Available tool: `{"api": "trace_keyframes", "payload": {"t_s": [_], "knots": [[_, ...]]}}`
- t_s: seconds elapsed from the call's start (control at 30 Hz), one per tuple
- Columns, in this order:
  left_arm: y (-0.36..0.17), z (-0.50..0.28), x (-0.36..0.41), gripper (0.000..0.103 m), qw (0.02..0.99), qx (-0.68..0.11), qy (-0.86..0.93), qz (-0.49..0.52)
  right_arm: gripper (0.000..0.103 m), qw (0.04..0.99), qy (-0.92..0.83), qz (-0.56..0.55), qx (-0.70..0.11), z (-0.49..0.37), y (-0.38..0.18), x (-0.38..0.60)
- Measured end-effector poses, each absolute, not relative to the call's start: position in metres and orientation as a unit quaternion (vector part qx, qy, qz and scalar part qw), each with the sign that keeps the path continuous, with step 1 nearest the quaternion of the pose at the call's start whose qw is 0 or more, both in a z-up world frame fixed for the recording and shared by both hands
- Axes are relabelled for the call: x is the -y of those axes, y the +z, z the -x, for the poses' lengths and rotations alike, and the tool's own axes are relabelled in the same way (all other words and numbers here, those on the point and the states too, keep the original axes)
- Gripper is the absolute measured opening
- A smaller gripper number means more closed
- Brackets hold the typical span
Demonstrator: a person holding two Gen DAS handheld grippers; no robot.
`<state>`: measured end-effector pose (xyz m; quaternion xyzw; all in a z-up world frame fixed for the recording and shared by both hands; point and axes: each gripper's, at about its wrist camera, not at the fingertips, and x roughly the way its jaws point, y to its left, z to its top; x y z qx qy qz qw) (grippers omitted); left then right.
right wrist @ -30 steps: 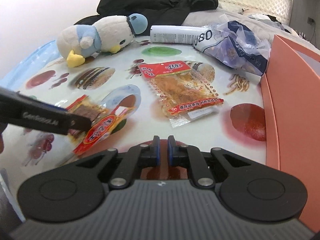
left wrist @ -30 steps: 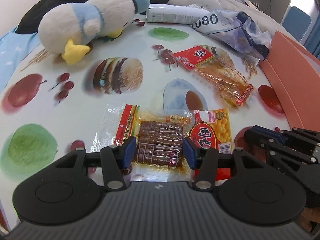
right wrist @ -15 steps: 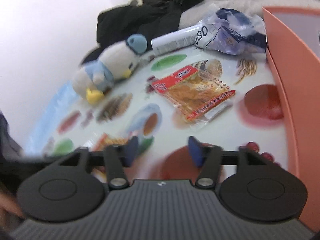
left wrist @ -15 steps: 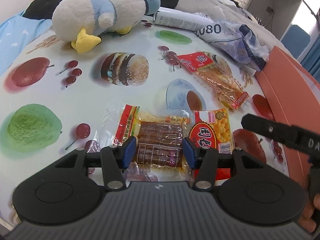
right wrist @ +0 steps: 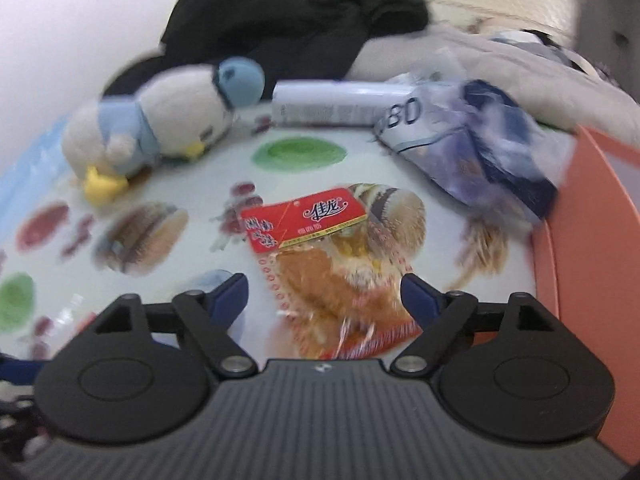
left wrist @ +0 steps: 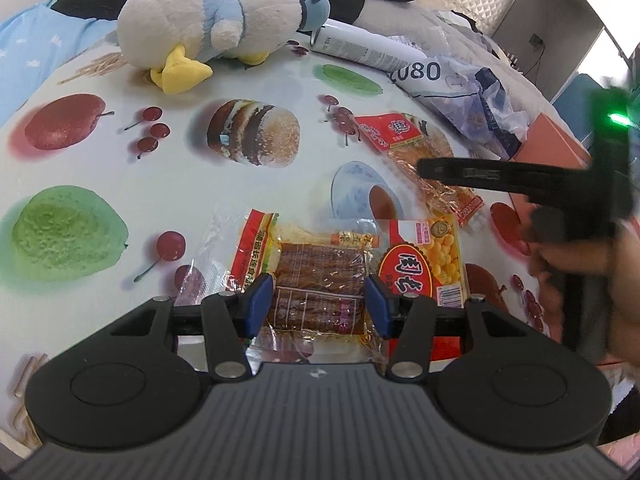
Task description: Organize snacks
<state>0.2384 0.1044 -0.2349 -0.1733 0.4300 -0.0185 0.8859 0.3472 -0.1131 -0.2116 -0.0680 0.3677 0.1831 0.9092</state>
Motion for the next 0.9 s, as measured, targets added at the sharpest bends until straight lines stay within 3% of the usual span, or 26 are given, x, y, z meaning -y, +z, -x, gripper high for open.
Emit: {"api": "trace_keyframes", "payload": {"t_s": [0.17, 0.3, 0.33, 0.4, 0.53, 0.63, 0.67, 0.9], "knots": [[-0.232, -0.235, -0.107, 0.056, 0.884, -0.427, -0.024, 0.186, 0.089, 0.874, 0.199, 0.125, -0.426, -0.376, -0.234, 0.101], [-0.231, -0.233, -0.107, 0.056, 0.885, -0.427, -0.026, 0.184, 0.089, 0.869, 0.203, 0.082, -0.443, -0.38, -0.238, 0.113], [-0.231, -0.233, -0.108, 0.056, 0.885, -0.427, -0.026, 0.184, 0.087, 0.869, 0.205, 0.083, -0.443, -0.378, -0.238, 0.113], [-0.231, -0.232, -0.109, 0.056, 0.884, -0.428, -0.025, 0.186, 0.065, 0.867, 0.213, 0.082, -0.443, -0.373, -0.236, 0.114], [-0.228, -0.231, -0.11, 0.056, 0.885, -0.425, -0.023, 0.19, 0.04, 0.866, 0.217, 0.092, -0.441, -0.364, -0.228, 0.114], [-0.227, -0.229, -0.11, 0.054, 0.885, -0.426, -0.02, 0.187, 0.034, 0.866, 0.222, 0.089, -0.439, -0.354, -0.225, 0.117], [-0.227, -0.229, -0.11, 0.042, 0.884, -0.427, -0.017, 0.187, 0.033, 0.866, 0.224, 0.086, -0.438, -0.35, -0.224, 0.119], [-0.233, -0.228, -0.108, 0.041, 0.88, -0.44, -0.01, 0.177, 0.032, 0.887, 0.208, 0.064, -0.407, -0.302, -0.207, 0.13]]}}
